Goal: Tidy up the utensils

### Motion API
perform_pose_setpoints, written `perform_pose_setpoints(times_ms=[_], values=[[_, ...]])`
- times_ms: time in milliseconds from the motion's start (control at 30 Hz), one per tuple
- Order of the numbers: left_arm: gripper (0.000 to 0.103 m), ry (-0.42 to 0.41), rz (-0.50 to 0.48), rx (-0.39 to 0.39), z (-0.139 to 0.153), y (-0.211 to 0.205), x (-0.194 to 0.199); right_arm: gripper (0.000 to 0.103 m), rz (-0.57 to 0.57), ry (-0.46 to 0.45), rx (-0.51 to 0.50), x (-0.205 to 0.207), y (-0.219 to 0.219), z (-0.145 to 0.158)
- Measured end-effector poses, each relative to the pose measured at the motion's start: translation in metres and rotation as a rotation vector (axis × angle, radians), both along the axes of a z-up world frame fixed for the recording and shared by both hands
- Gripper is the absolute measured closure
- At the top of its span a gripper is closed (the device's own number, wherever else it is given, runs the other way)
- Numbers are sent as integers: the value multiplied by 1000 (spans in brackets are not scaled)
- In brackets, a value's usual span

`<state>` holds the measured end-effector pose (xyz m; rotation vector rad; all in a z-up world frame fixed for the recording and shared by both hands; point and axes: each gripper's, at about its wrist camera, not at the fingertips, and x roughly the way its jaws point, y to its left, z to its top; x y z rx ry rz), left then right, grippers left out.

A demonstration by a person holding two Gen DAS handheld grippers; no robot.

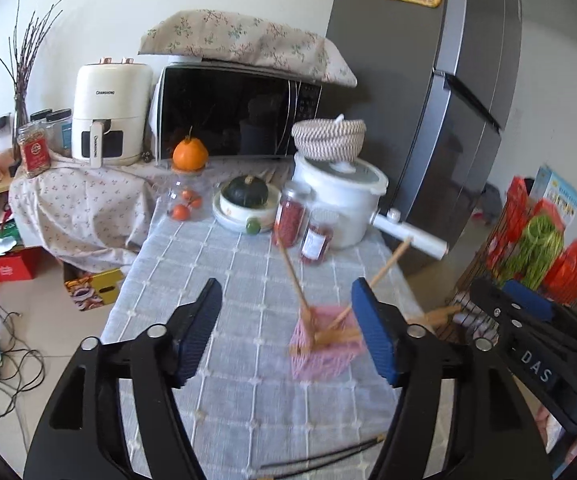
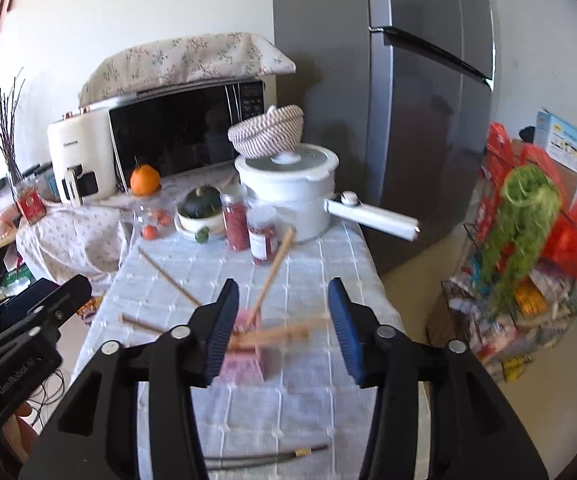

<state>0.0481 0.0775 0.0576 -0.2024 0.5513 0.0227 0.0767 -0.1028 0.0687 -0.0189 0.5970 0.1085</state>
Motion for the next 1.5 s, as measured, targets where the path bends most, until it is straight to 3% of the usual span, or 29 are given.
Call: perform_pose_setpoints(times_ms=[367, 533, 700, 800, 1000, 1033, 1067, 1100, 1233, 1333, 1400, 1500], values=[[19, 115, 11, 52, -41, -13, -30, 23, -93, 73, -16, -38, -17, -47], [8, 182, 12, 29, -62, -11, -35, 9, -132, 113, -8, -49, -28, -69], [7, 310, -26, -7, -92, -9, -27, 7, -173, 166, 0, -58, -52, -93], [7, 434, -76, -42, -116, -10, -16, 6, -207, 211, 26, -65, -75, -113], [7, 583, -160, 13, -158, -22, -5, 6, -273, 345, 93, -71, -117, -159], [7, 616, -157, -20, -168, -15, -2, 6, -273, 354, 98, -72, -121, -163], [8, 636, -151, -61, -174, -10, -1, 6, -276, 357, 102, -73, -124, -166], [9, 673, -144, -160, -184, 2, 2, 6, -282, 360, 109, -73, -128, -168], [29, 776, -160, -379, -205, 21, 12, 6, -273, 395, 211, -70, -137, -170], [36, 796, -162, -412, -206, 20, 16, 6, -250, 420, 257, -69, -137, -171], [41, 798, -170, -359, -205, 10, 17, 6, -244, 421, 266, -69, -137, -170], [47, 816, -161, -339, -208, 1, 21, 6, -243, 417, 282, -70, -140, -168]])
